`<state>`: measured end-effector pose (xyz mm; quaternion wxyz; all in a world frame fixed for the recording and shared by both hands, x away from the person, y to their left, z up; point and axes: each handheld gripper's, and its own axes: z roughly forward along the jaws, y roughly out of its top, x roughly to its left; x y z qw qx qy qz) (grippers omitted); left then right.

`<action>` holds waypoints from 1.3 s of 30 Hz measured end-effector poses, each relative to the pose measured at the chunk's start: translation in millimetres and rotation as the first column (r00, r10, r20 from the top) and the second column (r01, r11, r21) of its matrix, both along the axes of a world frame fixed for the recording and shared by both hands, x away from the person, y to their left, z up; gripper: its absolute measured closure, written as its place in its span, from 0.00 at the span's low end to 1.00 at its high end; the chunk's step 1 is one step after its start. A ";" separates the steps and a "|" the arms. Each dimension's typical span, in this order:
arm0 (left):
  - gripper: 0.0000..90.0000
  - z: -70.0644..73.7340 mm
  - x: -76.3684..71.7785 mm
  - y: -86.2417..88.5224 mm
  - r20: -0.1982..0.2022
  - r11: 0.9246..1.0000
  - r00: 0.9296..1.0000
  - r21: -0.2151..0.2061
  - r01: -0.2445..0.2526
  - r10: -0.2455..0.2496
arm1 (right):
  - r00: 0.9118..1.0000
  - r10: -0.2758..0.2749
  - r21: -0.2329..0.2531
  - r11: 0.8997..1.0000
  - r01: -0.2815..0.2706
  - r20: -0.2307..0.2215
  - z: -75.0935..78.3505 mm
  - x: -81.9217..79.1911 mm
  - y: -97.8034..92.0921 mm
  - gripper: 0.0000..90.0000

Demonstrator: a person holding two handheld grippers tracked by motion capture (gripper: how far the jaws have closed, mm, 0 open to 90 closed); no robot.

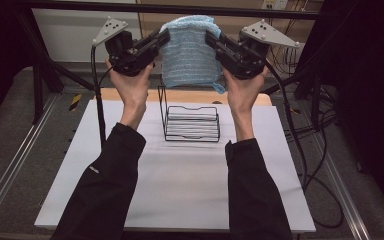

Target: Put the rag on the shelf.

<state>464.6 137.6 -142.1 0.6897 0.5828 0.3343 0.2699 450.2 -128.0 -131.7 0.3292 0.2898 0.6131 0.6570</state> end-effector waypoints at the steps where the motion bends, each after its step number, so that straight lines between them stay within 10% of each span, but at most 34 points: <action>1: 0.88 0.2 2.2 0.2 -0.001 1.000 1.000 0.000 -0.001 0.001 | 1.000 0.000 -0.003 1.000 0.000 0.001 0.7 2.2 0.7 0.88; 17: 0.88 -9.1 31.6 -2.7 -0.006 0.999 0.999 0.023 -0.043 0.043 | 1.000 -0.021 -0.035 0.999 0.021 0.000 -2.9 36.5 5.4 0.88; 39: 0.88 -49.6 52.4 -6.7 -0.094 0.991 0.996 0.131 0.007 0.006 | 0.990 -0.005 -0.028 1.000 0.001 -0.142 -53.0 58.7 -7.9 0.87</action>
